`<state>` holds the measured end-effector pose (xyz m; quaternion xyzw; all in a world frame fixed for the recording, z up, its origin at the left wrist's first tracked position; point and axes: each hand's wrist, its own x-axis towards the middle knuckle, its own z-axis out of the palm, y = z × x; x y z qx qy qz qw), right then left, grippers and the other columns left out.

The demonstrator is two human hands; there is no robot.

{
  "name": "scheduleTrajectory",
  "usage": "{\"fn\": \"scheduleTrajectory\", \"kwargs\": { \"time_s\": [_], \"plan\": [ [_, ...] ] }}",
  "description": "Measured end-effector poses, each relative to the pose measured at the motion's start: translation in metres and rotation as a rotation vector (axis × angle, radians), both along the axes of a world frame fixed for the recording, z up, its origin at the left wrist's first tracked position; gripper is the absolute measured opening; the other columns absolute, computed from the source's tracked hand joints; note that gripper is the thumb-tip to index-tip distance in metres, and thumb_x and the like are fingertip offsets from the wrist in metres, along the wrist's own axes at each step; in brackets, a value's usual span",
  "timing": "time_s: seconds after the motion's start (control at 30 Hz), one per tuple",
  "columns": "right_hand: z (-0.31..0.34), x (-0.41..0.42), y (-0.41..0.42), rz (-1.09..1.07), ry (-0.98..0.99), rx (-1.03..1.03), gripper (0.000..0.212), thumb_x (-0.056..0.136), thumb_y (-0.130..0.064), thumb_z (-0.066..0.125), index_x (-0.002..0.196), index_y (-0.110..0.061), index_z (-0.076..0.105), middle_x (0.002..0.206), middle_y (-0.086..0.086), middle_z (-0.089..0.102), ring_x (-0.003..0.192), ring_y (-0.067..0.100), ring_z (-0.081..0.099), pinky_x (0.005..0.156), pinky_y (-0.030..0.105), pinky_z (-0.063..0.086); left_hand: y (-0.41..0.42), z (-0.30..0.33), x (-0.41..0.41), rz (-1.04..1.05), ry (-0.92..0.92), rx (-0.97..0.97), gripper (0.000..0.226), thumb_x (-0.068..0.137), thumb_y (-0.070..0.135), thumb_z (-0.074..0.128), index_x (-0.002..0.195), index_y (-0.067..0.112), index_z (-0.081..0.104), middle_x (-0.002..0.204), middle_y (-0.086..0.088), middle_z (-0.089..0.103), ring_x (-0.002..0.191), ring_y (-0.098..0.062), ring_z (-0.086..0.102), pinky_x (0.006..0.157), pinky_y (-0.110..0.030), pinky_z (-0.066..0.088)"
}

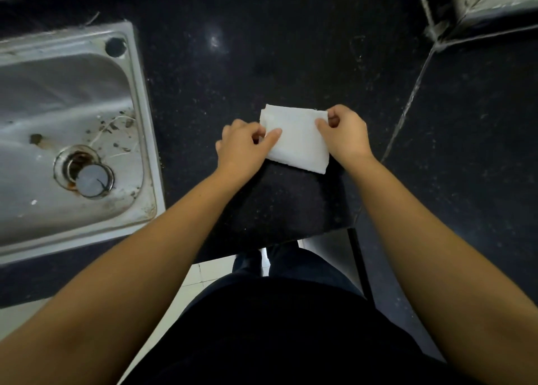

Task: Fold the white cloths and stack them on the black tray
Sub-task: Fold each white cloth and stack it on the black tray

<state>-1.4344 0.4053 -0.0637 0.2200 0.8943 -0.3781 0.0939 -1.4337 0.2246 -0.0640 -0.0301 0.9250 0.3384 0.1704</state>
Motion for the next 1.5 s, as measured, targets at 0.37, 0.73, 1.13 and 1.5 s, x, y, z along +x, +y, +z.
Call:
{"fn": "scheduleTrajectory", "kwargs": {
  "time_s": [0.37, 0.73, 1.13, 1.5],
  "plan": [
    [0.002, 0.006, -0.015, 0.068, 0.036, 0.259, 0.034, 0.093, -0.026, 0.052, 0.126, -0.016, 0.05, 0.121, 0.006, 0.054, 0.115, 0.024, 0.051, 0.1, 0.039, 0.039, -0.018, -0.011, 0.016, -0.171, 0.205, -0.358, 0.034, 0.091, 0.047, 0.049, 0.087, 0.016, 0.062, 0.104, -0.004, 0.054, 0.103, -0.022, 0.046, 0.088, -0.034, 0.029],
    [-0.025, 0.034, -0.025, 0.542, -0.075, 0.573, 0.056, 0.103, -0.036, 0.016, 0.152, -0.016, -0.003, 0.161, -0.004, -0.009, 0.148, 0.018, -0.013, 0.114, 0.057, -0.012, -0.002, -0.031, -0.006, -0.608, 0.197, -0.527, 0.063, 0.1, 0.047, 0.014, 0.15, 0.016, -0.006, 0.16, 0.002, -0.01, 0.147, -0.016, -0.012, 0.115, -0.048, -0.012],
    [0.01, 0.008, -0.027, 0.093, -0.234, 0.373, 0.048, 0.094, -0.035, 0.051, 0.129, -0.004, 0.042, 0.134, 0.016, 0.047, 0.123, 0.032, 0.045, 0.099, 0.043, 0.038, 0.012, 0.001, -0.007, -0.057, 0.039, -0.444, 0.049, 0.093, 0.043, 0.047, 0.127, 0.007, 0.046, 0.132, -0.012, 0.045, 0.124, -0.028, 0.038, 0.1, -0.042, 0.03],
    [0.033, 0.011, -0.007, -0.159, -0.118, -0.235, 0.018, 0.087, -0.014, 0.055, 0.103, -0.007, 0.057, 0.096, 0.007, 0.058, 0.086, 0.02, 0.056, 0.057, 0.025, 0.041, 0.016, 0.034, -0.014, -0.058, -0.002, 0.18, 0.01, 0.09, 0.018, 0.054, 0.096, 0.012, 0.049, 0.095, -0.004, 0.057, 0.085, -0.018, 0.054, 0.062, -0.02, 0.042]
  ]
}}
